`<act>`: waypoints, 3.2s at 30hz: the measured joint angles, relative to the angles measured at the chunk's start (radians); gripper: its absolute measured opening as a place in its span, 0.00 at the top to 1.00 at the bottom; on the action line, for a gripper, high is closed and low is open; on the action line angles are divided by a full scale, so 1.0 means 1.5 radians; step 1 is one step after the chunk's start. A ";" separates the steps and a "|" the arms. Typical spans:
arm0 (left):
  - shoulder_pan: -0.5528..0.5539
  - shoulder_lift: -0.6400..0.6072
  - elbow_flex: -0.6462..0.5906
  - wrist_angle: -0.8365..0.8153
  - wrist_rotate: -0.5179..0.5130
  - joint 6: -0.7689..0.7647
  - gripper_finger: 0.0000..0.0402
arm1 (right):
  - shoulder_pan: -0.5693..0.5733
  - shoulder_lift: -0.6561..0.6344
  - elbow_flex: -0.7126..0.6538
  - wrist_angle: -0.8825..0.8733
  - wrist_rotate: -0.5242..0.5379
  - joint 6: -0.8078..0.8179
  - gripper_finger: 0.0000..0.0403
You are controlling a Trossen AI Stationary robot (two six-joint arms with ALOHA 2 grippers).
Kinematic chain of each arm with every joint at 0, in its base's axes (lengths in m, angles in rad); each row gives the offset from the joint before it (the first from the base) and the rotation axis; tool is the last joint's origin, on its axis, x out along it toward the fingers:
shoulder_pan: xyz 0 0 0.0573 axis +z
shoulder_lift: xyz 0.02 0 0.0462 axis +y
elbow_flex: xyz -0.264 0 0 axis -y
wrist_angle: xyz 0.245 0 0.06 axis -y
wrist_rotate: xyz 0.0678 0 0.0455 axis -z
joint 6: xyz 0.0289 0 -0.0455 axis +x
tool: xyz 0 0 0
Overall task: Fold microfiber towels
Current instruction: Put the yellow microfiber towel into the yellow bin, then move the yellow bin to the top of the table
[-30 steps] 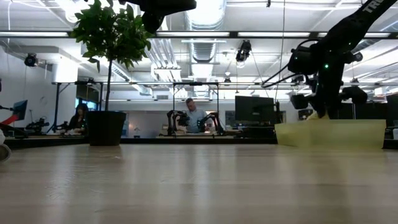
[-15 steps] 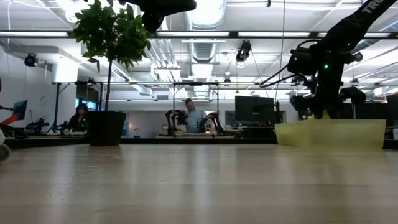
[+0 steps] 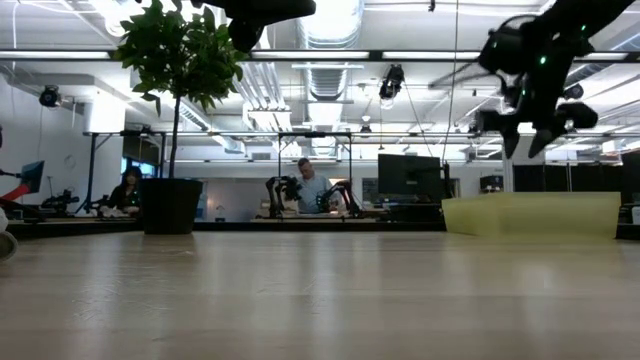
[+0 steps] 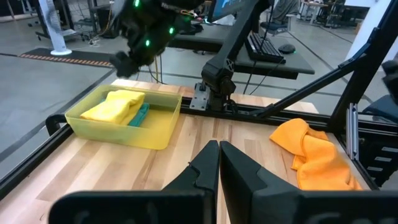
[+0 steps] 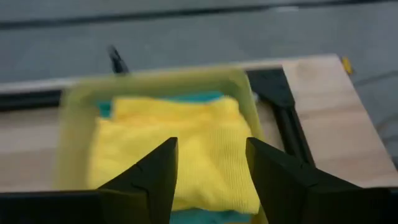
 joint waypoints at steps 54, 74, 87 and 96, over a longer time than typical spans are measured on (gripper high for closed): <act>-0.002 0.000 -0.018 -0.003 0.020 -0.018 1.00 | -0.028 0.371 0.135 -0.209 -0.107 0.204 0.98; -0.001 0.000 -0.020 -0.001 0.020 -0.018 1.00 | 0.011 0.377 0.135 -0.168 -0.111 0.240 0.98; -0.001 0.000 -0.020 -0.003 0.019 -0.018 1.00 | 0.126 0.186 0.139 -0.261 0.038 0.267 0.98; -0.001 0.000 -0.020 -0.001 0.019 0.009 1.00 | 0.222 0.012 0.091 -0.131 -0.103 0.133 0.98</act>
